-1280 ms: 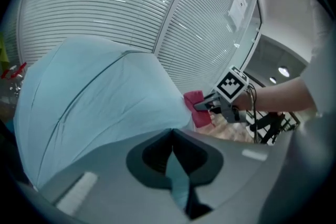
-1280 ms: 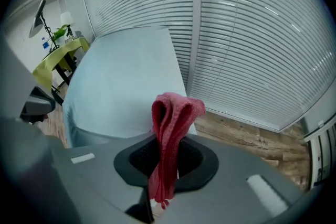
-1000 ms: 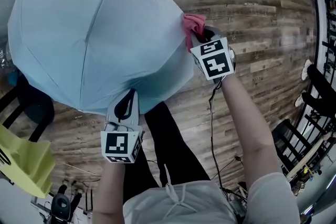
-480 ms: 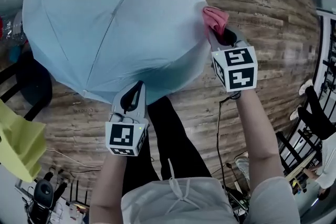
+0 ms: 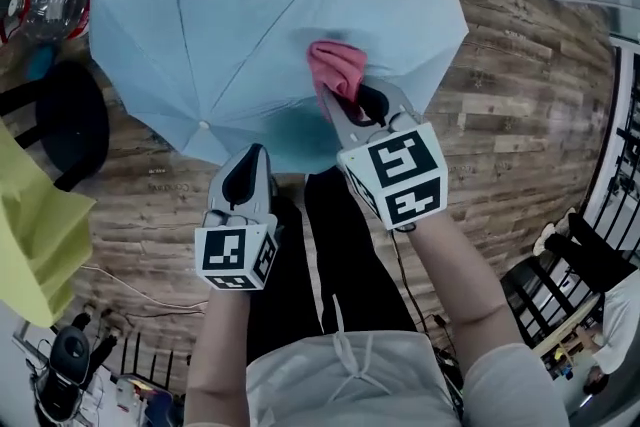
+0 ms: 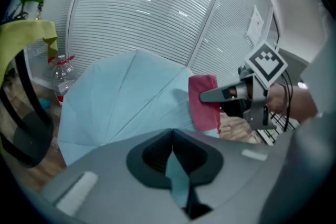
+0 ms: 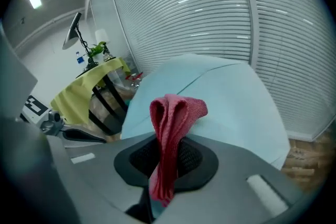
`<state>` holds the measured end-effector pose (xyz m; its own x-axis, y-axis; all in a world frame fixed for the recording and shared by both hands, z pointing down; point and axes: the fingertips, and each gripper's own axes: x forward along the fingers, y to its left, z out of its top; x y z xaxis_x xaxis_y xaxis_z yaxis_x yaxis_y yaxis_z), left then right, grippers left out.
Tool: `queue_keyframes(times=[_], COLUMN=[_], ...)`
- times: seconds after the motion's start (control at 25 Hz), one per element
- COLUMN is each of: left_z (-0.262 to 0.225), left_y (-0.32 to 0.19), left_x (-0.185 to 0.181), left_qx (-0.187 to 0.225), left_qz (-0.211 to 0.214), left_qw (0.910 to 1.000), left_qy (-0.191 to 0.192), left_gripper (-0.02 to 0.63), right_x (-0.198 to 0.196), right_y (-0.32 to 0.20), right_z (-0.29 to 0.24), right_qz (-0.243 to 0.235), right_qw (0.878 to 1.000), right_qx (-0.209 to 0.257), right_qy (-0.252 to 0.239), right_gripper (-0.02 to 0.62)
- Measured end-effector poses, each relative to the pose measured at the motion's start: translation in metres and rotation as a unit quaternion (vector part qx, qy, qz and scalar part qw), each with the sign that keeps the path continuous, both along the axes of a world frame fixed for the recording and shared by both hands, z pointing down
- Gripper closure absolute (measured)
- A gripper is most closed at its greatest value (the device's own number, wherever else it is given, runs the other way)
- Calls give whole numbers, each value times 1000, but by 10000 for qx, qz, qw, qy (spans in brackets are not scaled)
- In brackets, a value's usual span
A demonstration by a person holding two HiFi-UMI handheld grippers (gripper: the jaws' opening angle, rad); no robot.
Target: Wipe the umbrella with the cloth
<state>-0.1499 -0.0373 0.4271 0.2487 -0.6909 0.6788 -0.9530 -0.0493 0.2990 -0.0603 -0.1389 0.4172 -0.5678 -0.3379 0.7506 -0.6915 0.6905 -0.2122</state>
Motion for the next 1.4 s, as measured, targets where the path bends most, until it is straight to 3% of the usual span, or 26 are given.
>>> queue_keyframes(times=[0.32,0.48,0.6,0.76,0.96,1.4], left_z=[21,36,46,57,65,75], left_y=[100,133,147,149,153,131], left_x=[-105,-145,-166,-188,-184,-134], left_qx=[-135,-228,-210,-162,-178,-201], left_qz=[-260,-260,-232,-204,-80,98], left_qw=[9995,9993,9995,9997,9998,9997], left_qy=[-120,-103,-67,-1,82,93], left_gripper=[598,598,598,598,598,598], right_x=[-127,-174,-194,-205,-195,-135], right_y=[122,152,160,158,156,124], right_z=[65,91,111,128,139,136], right_qz=[-274,-515,-393,3,72,492], right_qw=[9983,9979,9982,9987,9985,9970], right_qx=[-454,-398,-446,-512,-538,-585], right_qy=[-221,-12,47,26,94,-154], right_gripper=[541,541,541,541,541,541])
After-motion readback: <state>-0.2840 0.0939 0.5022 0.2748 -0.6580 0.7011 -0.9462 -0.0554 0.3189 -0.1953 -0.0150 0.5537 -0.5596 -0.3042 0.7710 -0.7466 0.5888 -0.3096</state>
